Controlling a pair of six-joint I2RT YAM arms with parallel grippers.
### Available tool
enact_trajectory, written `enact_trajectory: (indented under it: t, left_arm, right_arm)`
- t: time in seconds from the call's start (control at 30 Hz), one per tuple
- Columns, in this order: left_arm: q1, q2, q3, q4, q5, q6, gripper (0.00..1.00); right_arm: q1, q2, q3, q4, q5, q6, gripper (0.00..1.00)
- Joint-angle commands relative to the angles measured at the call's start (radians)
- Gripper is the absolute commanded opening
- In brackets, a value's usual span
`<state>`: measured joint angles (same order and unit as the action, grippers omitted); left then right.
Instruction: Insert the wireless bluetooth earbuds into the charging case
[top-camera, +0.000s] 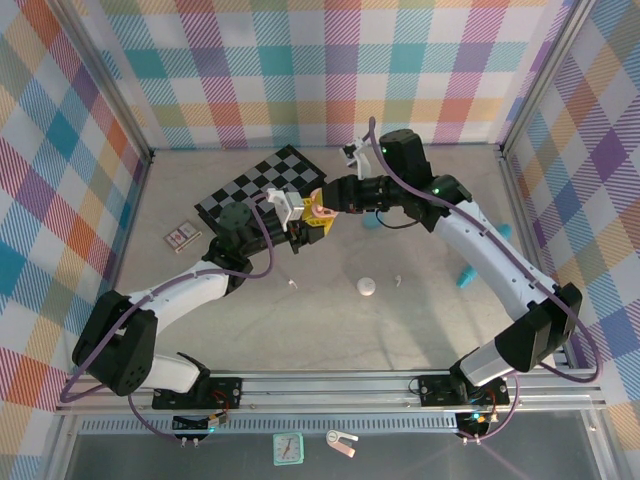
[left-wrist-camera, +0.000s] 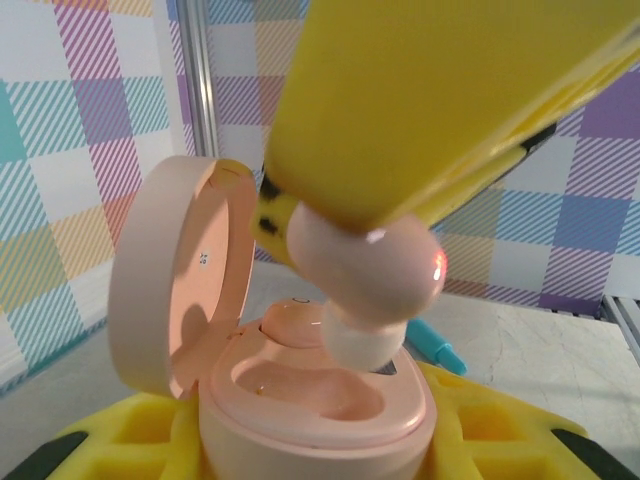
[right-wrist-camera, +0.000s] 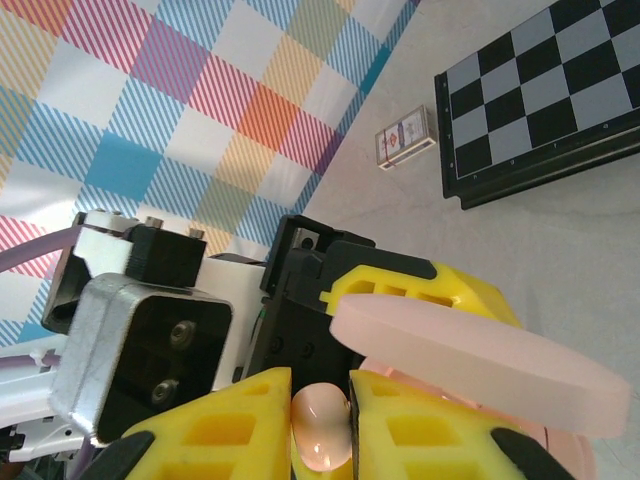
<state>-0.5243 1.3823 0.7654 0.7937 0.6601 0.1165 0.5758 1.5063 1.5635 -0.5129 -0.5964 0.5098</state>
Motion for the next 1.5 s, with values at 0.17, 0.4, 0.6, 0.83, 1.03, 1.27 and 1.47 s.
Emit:
enact_trajectory:
  t: [0.17,0.4,0.6,0.83,1.03,1.27,1.47]
  left_arm:
    - [-0.023,-0.005,0.03,0.059,-0.007,-0.012,0.26]
    - [-0.025,-0.003,0.03,0.063,-0.014,-0.015,0.26]
    - [-0.025,-0.008,0.032,0.082,-0.019,-0.028,0.26]
    - [-0.025,-0.02,0.027,0.072,-0.024,-0.025,0.26]
    - [-0.025,-0.023,0.021,0.067,-0.031,-0.019,0.26]
    - [-0.024,-0.036,0.016,0.033,-0.037,0.007,0.26]
    - [-0.025,-0.061,0.017,-0.048,-0.038,0.06,0.26]
  right_arm:
    - [-0.003,0.012,-0.023,0.028,-0.006,0.004,0.21]
    - [-0.004,0.012,-0.034,0.035,-0.006,0.017,0.22]
    - [-0.004,0.008,-0.03,-0.018,0.056,-0.01,0.28]
    - [-0.004,0.003,-0.003,-0.061,0.09,-0.038,0.29]
    - [-0.011,-0.035,0.007,-0.084,0.122,-0.069,0.35]
    - [-0.025,-0.079,0.004,-0.097,0.127,-0.109,0.41]
    - [-0.026,-0.116,0.015,-0.07,0.097,-0.144,0.49]
